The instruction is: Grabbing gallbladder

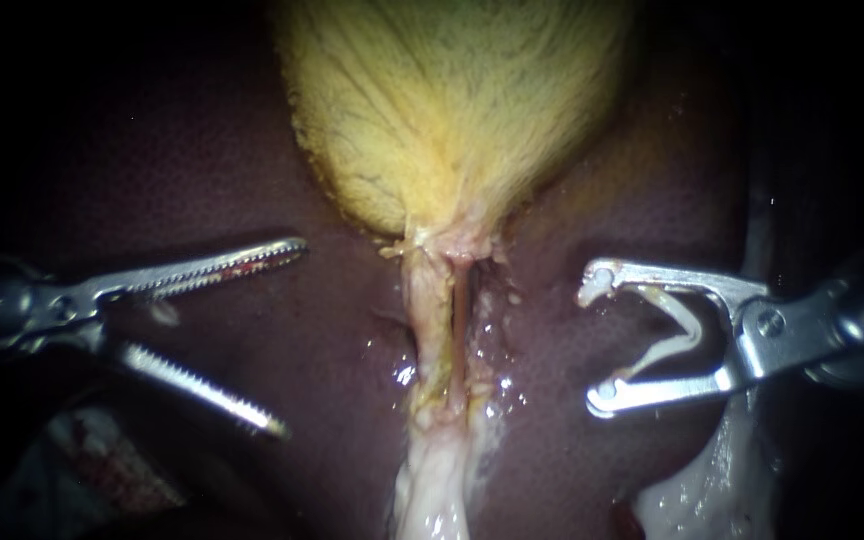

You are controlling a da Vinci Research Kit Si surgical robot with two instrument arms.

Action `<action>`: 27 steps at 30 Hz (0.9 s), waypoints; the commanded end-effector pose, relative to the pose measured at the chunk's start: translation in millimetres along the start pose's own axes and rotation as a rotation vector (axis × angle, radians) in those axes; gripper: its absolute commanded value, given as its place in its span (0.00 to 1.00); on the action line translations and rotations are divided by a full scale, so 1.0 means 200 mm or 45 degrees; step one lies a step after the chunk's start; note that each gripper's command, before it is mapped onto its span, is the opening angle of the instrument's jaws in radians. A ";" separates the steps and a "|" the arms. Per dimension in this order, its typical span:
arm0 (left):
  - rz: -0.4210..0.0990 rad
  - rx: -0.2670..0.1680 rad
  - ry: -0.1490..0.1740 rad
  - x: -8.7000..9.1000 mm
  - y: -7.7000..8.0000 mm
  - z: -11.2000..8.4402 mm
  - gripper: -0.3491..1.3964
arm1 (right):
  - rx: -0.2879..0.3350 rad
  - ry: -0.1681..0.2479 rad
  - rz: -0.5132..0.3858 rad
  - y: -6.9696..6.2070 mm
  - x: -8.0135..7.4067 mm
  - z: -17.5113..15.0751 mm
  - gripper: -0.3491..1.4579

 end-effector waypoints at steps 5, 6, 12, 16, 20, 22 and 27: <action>-0.030 -0.001 -0.001 0.000 0.000 0.000 0.80 | 0.000 0.000 0.000 0.000 0.000 0.000 0.52; -0.045 -0.001 -0.002 0.000 0.000 0.000 0.79 | 0.001 0.000 0.000 0.000 0.000 0.000 0.52; -0.184 -0.057 0.021 -0.001 0.002 0.007 0.70 | 0.002 0.000 0.000 -0.001 0.000 0.000 0.52; -0.240 -0.075 0.038 -0.002 0.004 0.015 0.67 | 0.001 0.000 0.000 -0.001 0.000 0.000 0.52; -0.264 -0.084 0.056 -0.001 0.007 0.022 0.63 | 0.001 0.000 0.000 0.000 0.000 0.000 0.52; -0.272 -0.091 0.064 -0.001 0.008 0.025 0.62 | 0.001 0.000 0.000 0.000 0.000 0.000 0.52; -0.292 -0.144 0.069 0.000 0.014 0.028 0.60 | 0.001 0.000 0.000 0.000 0.000 0.000 0.53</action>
